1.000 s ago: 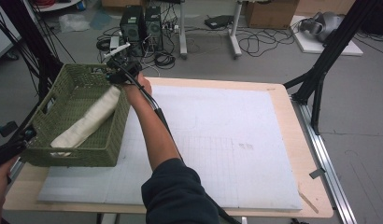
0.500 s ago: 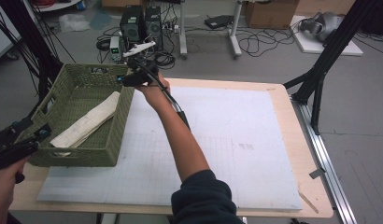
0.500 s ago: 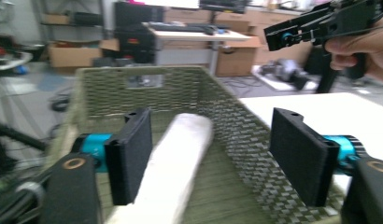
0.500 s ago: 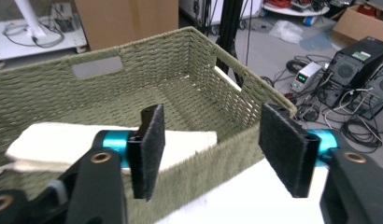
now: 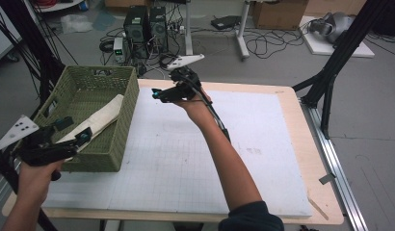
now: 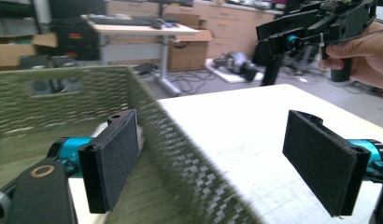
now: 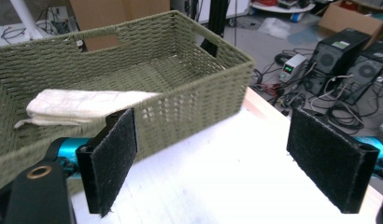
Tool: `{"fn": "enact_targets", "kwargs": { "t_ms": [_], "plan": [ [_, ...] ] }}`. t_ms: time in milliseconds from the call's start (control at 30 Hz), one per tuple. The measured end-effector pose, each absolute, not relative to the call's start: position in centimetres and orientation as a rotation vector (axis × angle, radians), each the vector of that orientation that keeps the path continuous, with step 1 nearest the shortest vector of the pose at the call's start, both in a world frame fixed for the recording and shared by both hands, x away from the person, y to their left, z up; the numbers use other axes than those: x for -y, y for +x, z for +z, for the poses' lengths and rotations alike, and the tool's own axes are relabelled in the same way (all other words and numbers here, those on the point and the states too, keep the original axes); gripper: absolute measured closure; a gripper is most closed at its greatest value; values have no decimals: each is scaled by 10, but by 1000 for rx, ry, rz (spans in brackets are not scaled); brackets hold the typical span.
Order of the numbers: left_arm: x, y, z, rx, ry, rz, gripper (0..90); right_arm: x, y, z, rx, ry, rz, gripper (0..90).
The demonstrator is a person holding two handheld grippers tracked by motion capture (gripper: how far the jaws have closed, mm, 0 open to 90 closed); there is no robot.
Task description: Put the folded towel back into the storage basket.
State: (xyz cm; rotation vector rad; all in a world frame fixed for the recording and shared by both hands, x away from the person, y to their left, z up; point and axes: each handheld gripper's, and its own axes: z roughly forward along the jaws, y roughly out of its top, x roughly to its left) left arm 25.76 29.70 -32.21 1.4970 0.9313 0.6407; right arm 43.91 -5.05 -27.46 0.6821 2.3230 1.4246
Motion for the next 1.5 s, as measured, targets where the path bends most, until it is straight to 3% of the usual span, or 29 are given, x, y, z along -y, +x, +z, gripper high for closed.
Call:
{"fn": "enact_targets", "kwargs": {
  "t_ms": [367, 867, 1500],
  "plan": [
    [-243, 275, -330, -803, 1562, 560, 189, 131, 406, -283, -2273, 750, 1398, 118],
    [-174, 291, -346, -681, 1619, 480, 198, 233, 347, -332, -2215, 880, 1349, 116],
    [-127, 299, -394, -658, 1706, 429, 201, 299, 283, -389, -2067, 1025, 1272, 116]
  ]
}}
